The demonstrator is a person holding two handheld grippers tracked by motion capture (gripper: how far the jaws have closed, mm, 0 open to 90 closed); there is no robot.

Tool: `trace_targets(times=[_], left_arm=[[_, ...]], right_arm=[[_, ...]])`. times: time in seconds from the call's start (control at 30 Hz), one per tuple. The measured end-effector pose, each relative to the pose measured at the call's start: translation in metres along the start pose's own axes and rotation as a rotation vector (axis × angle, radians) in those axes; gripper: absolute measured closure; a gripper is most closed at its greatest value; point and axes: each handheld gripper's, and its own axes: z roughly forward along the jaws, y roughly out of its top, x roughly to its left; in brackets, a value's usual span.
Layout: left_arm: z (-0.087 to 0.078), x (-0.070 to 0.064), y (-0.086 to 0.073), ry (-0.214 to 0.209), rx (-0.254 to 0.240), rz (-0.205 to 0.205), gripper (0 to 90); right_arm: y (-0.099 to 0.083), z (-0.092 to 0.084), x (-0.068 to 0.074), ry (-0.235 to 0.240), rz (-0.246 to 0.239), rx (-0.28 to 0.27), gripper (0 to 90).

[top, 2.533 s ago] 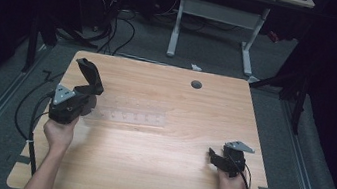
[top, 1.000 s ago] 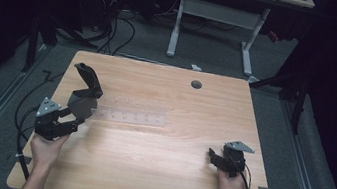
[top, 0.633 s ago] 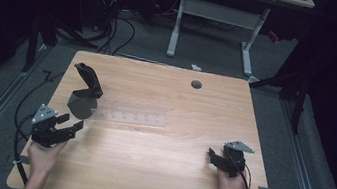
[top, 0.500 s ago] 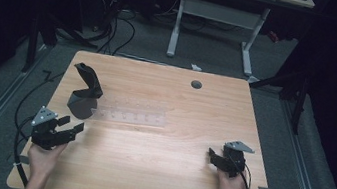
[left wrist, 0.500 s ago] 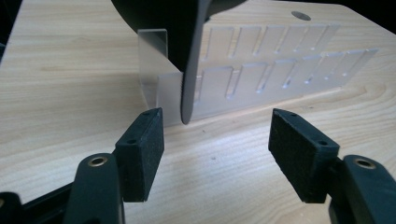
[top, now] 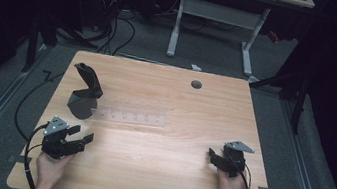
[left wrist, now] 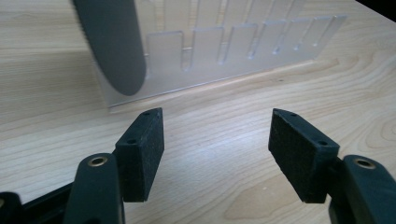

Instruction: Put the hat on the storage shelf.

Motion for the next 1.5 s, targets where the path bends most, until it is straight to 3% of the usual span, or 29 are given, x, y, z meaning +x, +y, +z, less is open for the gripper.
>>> trace_targets(times=[0.33, 0.73, 0.97, 1.1, 1.27, 1.5], left_arm=[[0.010, -0.013, -0.012, -0.054, 0.052, 0.005, 36.2], [0.026, -0.025, -0.031, -0.082, 0.100, 0.053, 37.3], [0.035, -0.026, -0.039, -0.074, 0.124, 0.093, 37.6], [0.039, -0.026, -0.043, -0.068, 0.114, 0.113, 38.8], [0.046, -0.025, -0.050, -0.038, 0.121, 0.149, 39.1], [0.053, -0.025, -0.065, -0.008, 0.171, 0.233, 35.8]], right_arm=[[0.000, 0.000, 0.000, -0.001, -0.003, -0.001, 37.5], [0.000, 0.000, 0.000, -0.002, -0.001, 0.000, 37.4], [-0.001, -0.001, 0.001, -0.005, 0.001, 0.000, 37.1], [-0.001, -0.001, 0.001, -0.005, 0.001, 0.000, 37.1], [-0.001, -0.001, 0.001, -0.005, 0.000, 0.000, 37.0], [-0.001, -0.001, 0.001, -0.005, 0.000, 0.000, 37.0]])
